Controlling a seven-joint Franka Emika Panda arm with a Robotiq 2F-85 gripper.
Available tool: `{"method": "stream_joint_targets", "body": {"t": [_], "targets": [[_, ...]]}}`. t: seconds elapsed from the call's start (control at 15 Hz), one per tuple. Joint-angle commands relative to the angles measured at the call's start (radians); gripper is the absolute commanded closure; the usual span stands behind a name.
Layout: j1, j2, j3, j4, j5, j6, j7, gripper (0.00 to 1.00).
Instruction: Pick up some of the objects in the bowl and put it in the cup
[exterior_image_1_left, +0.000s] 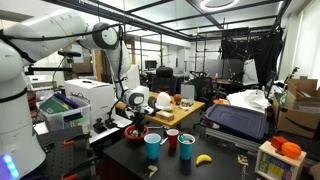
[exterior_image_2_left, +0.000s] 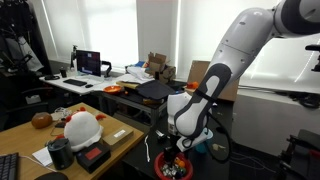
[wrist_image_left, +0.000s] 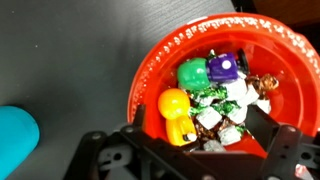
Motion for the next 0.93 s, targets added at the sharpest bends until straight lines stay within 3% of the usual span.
{"method": "stream_joint_targets", "body": {"t": [0.0,0.87], "targets": [[0.006,0.012,-0.002,0.035,0.006,0.023,0.000,0.00],[-0.011,0.029,0.047,0.048,0.004,0.029,-0.060,0.00]]}}
